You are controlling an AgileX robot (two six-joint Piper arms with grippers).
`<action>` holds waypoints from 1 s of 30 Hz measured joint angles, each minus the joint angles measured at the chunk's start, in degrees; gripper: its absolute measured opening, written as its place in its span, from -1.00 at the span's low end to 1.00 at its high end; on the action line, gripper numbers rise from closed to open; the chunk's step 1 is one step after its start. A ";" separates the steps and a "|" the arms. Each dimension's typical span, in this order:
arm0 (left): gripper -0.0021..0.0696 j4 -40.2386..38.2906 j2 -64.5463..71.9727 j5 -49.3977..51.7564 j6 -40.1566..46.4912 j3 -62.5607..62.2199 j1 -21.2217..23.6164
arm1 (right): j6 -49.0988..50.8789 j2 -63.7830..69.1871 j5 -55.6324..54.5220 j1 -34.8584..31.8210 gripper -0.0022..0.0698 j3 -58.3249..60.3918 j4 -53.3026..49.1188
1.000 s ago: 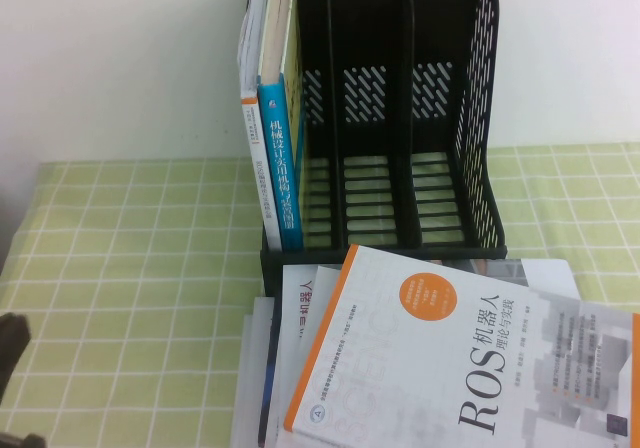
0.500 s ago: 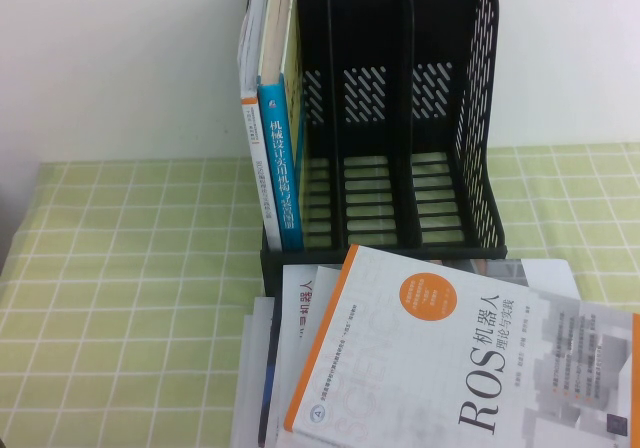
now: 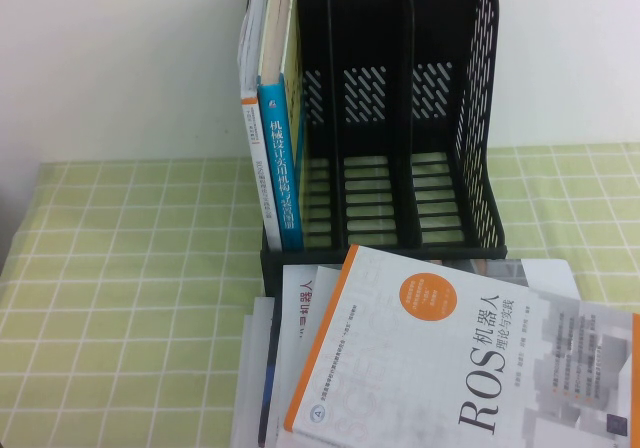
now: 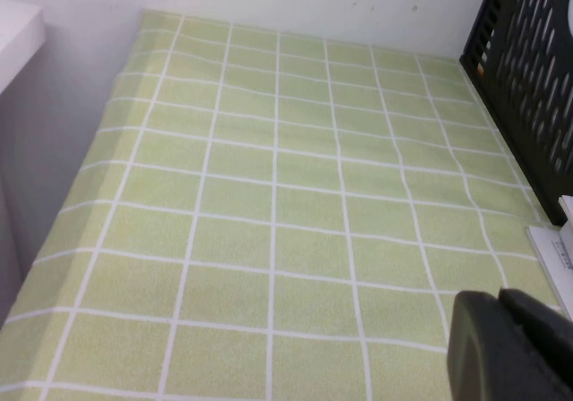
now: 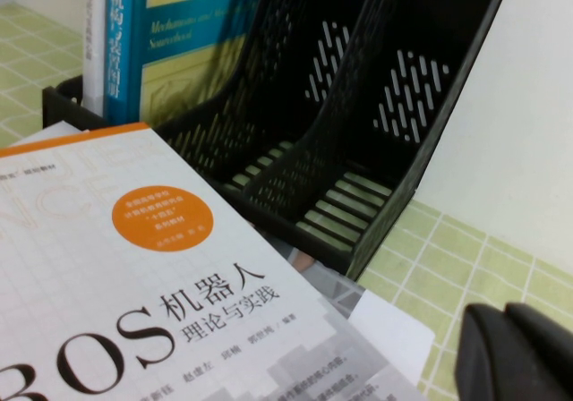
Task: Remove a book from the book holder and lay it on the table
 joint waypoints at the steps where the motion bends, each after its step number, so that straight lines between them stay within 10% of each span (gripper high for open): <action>1: -0.95 0.00 0.00 0.00 0.00 0.00 0.00 | 0.00 0.00 0.00 0.00 -0.94 0.00 0.00; 19: -0.95 0.00 0.00 0.00 -0.15 0.00 0.00 | 0.14 -21.88 9.20 -11.86 -0.94 0.00 0.00; 30: -0.95 0.08 0.00 0.00 -0.15 0.00 0.00 | 3.30 -36.14 39.30 -21.86 -0.94 1.10 1.32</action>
